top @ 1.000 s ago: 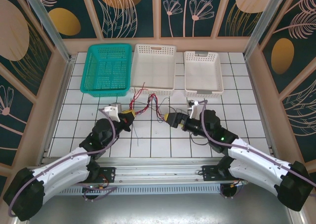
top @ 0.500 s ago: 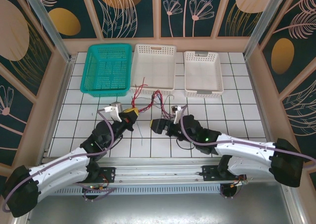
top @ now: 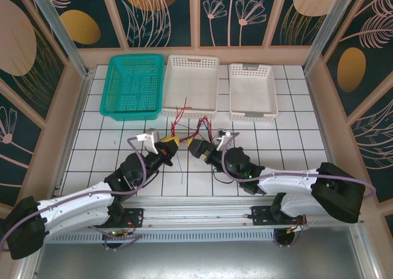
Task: Untangle the cables
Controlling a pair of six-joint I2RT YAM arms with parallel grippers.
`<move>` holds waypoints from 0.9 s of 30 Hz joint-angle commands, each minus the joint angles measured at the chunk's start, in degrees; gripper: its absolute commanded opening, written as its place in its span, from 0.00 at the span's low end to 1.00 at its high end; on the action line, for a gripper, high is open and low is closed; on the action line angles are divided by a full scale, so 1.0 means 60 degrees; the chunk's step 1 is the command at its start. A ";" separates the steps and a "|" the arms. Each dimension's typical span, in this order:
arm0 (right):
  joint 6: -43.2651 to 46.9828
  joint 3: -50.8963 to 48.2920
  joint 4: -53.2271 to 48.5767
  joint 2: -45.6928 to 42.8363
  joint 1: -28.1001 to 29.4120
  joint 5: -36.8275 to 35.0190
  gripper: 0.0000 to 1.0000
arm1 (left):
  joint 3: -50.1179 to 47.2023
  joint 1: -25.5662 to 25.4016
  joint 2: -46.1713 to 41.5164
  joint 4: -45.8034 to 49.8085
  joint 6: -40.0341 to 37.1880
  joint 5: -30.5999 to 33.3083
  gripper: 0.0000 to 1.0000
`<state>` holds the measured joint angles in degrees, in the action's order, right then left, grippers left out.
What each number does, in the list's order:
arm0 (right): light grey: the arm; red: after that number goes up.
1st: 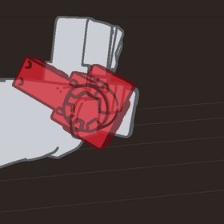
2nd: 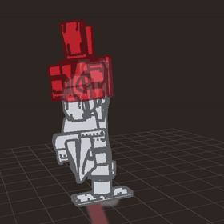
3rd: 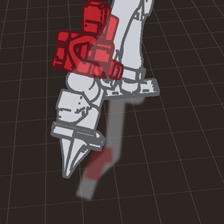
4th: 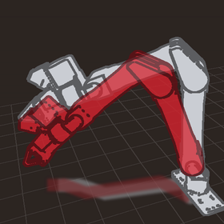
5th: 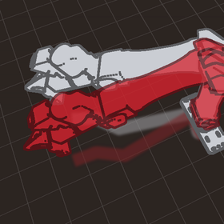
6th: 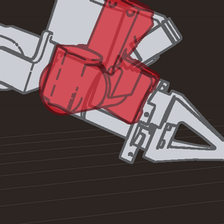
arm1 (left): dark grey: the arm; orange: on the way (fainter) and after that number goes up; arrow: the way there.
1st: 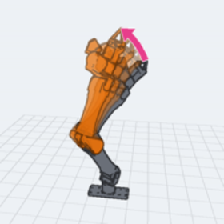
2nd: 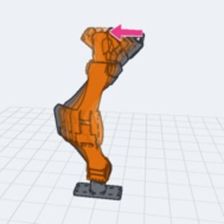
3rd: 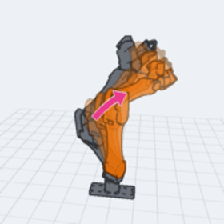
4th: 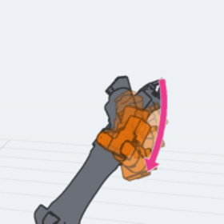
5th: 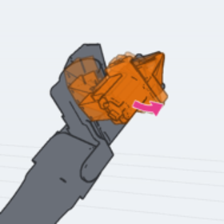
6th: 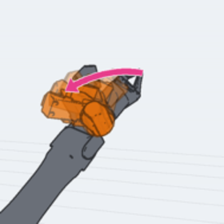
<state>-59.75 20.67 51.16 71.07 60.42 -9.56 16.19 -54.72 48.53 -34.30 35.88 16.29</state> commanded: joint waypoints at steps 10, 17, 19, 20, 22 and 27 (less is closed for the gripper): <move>-0.0272 -0.0519 0.2196 -0.0053 -0.0946 -0.1211 0.76 | -0.0165 -0.0392 -0.0417 -0.1197 0.0289 0.0065 0.00; -0.0935 -0.0639 0.2007 -0.0247 -0.1641 -0.1115 0.72 | -0.0450 -0.0570 -0.0682 -0.1594 0.0301 -0.0409 0.00; -0.1095 -0.0665 0.1956 -0.0315 -0.1755 -0.1205 0.74 | -0.0457 -0.0606 -0.0753 -0.1651 0.0253 -0.0610 0.00; -0.1123 -0.0661 0.1952 -0.0318 -0.1804 -0.1200 0.74 | -0.0454 -0.0607 -0.0777 -0.1650 0.0236 -0.0696 0.00; -0.1225 -0.0583 0.1765 -0.0326 -0.1914 -0.1140 0.73 | -0.0511 -0.0611 -0.0831 -0.1758 0.0244 -0.0835 0.00; -0.1890 -0.0671 0.1586 -0.0201 -0.2222 -0.0926 0.66 | -0.0573 -0.0664 -0.1077 -0.1950 0.0263 -0.1071 0.00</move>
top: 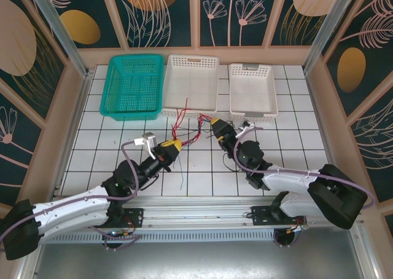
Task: Untangle the cables
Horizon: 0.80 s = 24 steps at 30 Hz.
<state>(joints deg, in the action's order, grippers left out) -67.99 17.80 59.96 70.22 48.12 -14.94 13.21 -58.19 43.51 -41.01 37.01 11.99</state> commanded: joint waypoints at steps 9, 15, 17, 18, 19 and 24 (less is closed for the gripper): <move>-0.0794 0.0275 -0.0334 0.0226 -0.0594 0.0732 0.67 | -0.0181 -0.0151 -0.0463 -0.1047 0.0088 -0.0811 0.00; -0.1066 0.0458 0.0104 0.0808 -0.0622 0.1353 0.77 | -0.0066 -0.0201 -0.0540 -0.0935 -0.0063 -0.0841 0.00; -0.1138 0.0556 0.0120 0.1000 -0.0622 0.1491 0.78 | -0.0045 -0.0202 -0.0539 -0.0969 -0.0074 -0.0839 0.00; -0.1205 0.0598 0.0131 0.1111 -0.0622 0.1494 0.79 | -0.0052 -0.0212 -0.0520 -0.1025 -0.0068 -0.0880 0.00; -0.1275 0.0607 0.0211 0.1209 -0.0615 0.1508 0.81 | -0.0060 -0.0206 -0.0505 -0.1056 -0.0064 -0.0897 0.00; -0.1570 0.0622 0.1135 0.1868 -0.0622 0.2175 0.87 | -0.0034 -0.0274 -0.0679 -0.1016 -0.0140 -0.0607 0.00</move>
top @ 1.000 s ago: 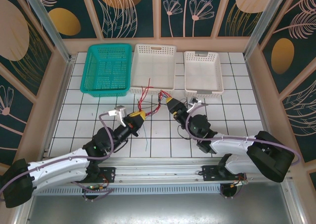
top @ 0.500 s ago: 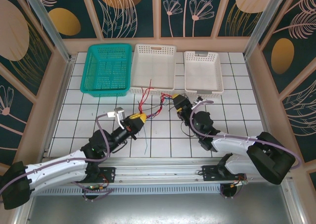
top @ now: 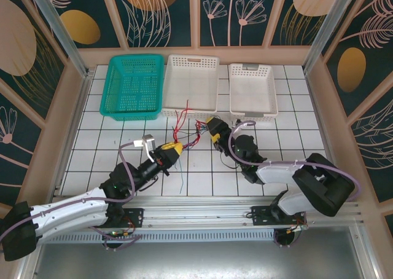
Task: Untangle the cables
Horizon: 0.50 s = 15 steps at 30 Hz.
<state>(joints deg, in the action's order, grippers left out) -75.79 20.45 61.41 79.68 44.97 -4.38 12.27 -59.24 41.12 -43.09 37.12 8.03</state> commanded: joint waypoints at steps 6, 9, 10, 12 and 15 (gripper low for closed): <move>-0.0549 0.0191 0.1987 0.0981 -0.0045 0.0936 0.93 | 0.0136 -0.0108 -0.0250 -0.0775 -0.0193 0.0126 0.00; -0.0560 0.0281 0.2409 0.1188 0.0032 0.1096 0.95 | 0.0177 -0.0115 -0.0297 -0.0726 -0.0256 0.0226 0.00; -0.0545 0.0298 0.2367 0.1176 0.0055 0.1078 0.95 | 0.0181 -0.0112 -0.0372 -0.0711 -0.0282 0.0290 0.00; -0.0460 0.0376 0.2108 0.1102 0.0120 0.0948 0.96 | 0.0190 -0.0107 -0.0468 -0.0748 -0.0300 0.0320 0.00; -0.0381 0.0593 0.1707 0.1130 0.0137 0.0856 0.94 | 0.0297 -0.0115 -0.0268 -0.0970 -0.0166 0.0068 0.00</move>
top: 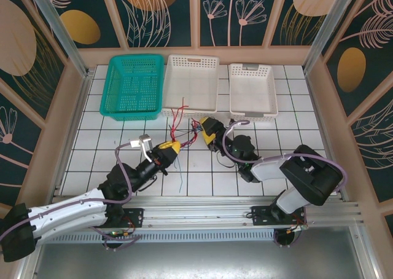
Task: Untangle the cables
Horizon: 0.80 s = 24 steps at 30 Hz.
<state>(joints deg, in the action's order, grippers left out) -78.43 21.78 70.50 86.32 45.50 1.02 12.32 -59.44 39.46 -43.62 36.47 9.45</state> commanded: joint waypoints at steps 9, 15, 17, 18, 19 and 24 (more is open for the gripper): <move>0.0151 0.0908 -0.1522 -0.0341 -0.0178 -0.0272 0.69 | 0.0518 -0.0235 0.0119 -0.1110 0.0017 -0.0410 0.00; 0.0577 0.1307 -0.2796 -0.0853 -0.0767 -0.0036 0.52 | 0.0482 -0.0248 -0.0174 -0.1049 0.0101 -0.0723 0.00; 0.0577 0.1321 -0.2901 -0.0912 -0.1018 0.0193 0.45 | 0.0440 -0.0258 -0.0178 -0.1036 0.0138 -0.0855 0.00; 0.0603 0.1310 -0.2902 -0.0919 -0.1138 0.0342 0.41 | 0.0416 -0.0254 -0.0199 -0.1064 0.0154 -0.0929 0.00; 0.0620 0.1299 -0.2902 -0.0938 -0.1227 0.0446 0.39 | 0.0394 -0.0254 -0.0218 -0.1079 0.0169 -0.0980 0.00; 0.1013 0.1241 -0.2990 -0.1235 -0.1516 0.0585 0.22 | 0.0304 -0.0247 -0.0328 -0.0985 0.0177 -0.1354 0.00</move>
<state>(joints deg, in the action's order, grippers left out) -74.59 28.64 54.02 80.77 37.78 4.60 13.30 -60.45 39.13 -46.09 36.77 5.13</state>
